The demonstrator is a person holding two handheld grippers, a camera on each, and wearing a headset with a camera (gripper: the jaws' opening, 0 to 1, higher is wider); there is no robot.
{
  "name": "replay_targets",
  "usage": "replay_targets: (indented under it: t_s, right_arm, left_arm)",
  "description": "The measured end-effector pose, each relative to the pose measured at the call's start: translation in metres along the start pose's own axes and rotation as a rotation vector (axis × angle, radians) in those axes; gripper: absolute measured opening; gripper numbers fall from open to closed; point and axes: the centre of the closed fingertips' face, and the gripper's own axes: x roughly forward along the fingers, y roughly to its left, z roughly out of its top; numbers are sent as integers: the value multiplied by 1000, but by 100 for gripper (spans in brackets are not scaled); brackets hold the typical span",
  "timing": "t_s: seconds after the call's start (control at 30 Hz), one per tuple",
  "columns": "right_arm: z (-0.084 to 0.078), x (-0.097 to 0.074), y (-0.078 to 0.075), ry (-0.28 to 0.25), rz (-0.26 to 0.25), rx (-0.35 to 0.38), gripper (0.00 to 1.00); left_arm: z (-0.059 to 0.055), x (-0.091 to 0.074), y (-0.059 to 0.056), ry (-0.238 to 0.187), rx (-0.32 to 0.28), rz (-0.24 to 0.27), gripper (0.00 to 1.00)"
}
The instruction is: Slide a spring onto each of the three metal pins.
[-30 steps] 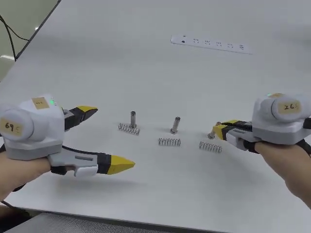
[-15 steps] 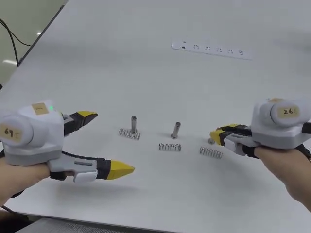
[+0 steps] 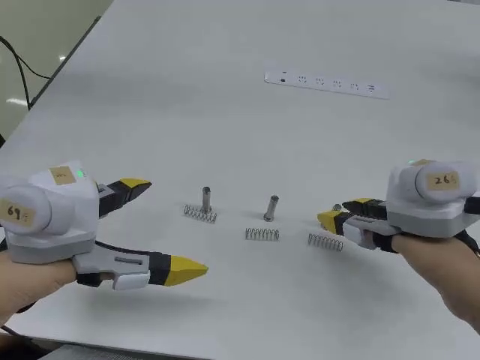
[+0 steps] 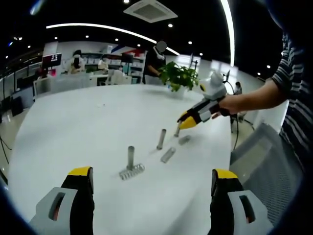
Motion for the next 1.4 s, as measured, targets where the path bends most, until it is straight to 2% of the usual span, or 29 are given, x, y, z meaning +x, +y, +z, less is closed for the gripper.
replay_targets:
  t_s: [0.4,0.8,1.1,1.4]
  right_arm:
    - [2,-4,1,-9,11,-20,34]
    - [1,-14,-4,-18,7,-49,36]
    - [-3,-22,-4,-3,16,-101,36]
    - [-8,-28,4,30,38,-201,35]
  left_arm:
    - [2,0,-1,-4,-1,-4,98]
    - [-2,-3,5,7,3,5,98]
    - [-5,-7,11,26,16,4,98]
    - [-5,-10,13,24,13,11,98]
